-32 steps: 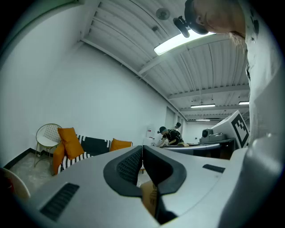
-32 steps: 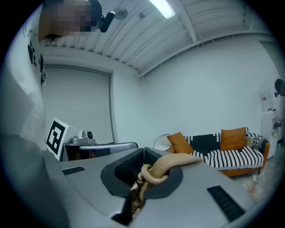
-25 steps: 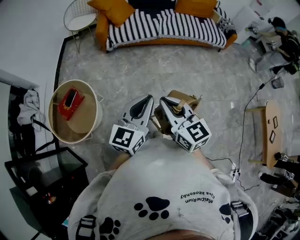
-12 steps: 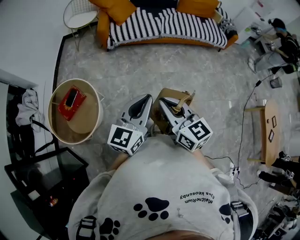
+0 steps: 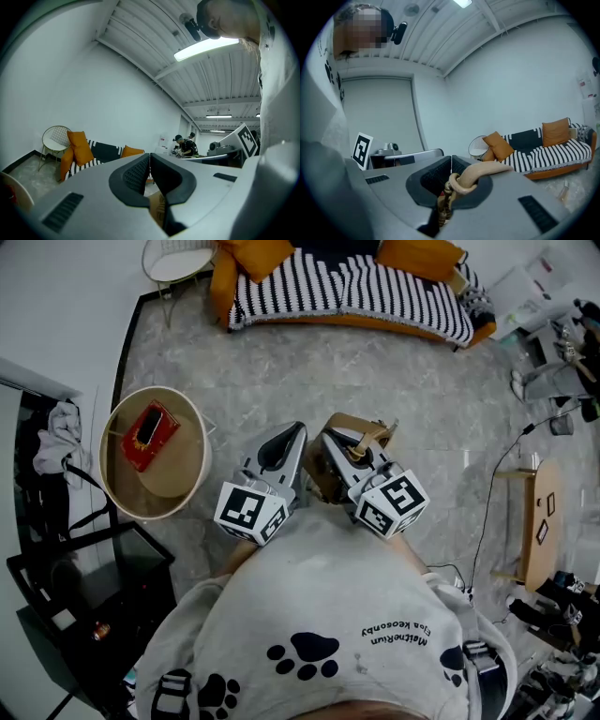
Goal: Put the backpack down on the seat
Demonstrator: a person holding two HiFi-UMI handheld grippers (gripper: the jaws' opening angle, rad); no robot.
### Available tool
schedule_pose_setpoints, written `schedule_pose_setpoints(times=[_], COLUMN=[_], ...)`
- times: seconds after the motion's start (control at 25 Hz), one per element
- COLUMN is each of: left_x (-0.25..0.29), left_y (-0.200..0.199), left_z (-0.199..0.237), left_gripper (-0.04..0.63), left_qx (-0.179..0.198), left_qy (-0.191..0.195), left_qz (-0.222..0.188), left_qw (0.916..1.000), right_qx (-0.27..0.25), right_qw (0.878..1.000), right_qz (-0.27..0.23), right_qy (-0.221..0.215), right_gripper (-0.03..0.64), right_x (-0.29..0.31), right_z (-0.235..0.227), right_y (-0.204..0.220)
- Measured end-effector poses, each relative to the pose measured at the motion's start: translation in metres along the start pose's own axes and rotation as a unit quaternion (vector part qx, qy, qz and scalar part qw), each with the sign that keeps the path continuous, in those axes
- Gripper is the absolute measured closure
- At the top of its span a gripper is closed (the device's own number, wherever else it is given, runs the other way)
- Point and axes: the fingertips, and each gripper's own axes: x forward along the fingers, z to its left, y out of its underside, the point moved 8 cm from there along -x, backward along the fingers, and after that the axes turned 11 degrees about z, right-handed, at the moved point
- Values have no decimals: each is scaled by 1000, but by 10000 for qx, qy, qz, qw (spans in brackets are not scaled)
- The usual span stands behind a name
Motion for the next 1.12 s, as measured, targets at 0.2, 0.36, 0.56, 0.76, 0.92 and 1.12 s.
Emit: schedule_pose_setpoints(times=[0.2,0.36,0.56,0.76,0.92,1.12], left_x=[36,74,136,191,224,240], left_y=[-11,-29,-61,-79,-88,-93], left_z=[25,51,72,93,102,109], left_gripper=[575,575,575,575,575,575], left_qx=[15,-8,5,-54,-54,-91], left_qy=[-129,-261,-378,-560,-665,-789], left_qz=[47,-23,-50,-95,-123,-163], left_qw=[9999,9997,9993,9984,9977,9967], right_qx=[-2,-70,-147,-354,-416,-355], right_qw=[9999,9997,9991,9982,9975,9976], right_qz=[18,12,29,78,36,26], right_qy=[-103,-227,-407,-483,-565,-587], right_gripper=[584,584,584,584,584,584], right_x=[29,52,75,96,108,115], right_z=[-40,-80,-142,-199,-237,-261], right_y=[-16,-40,-76,-103,-118,-125])
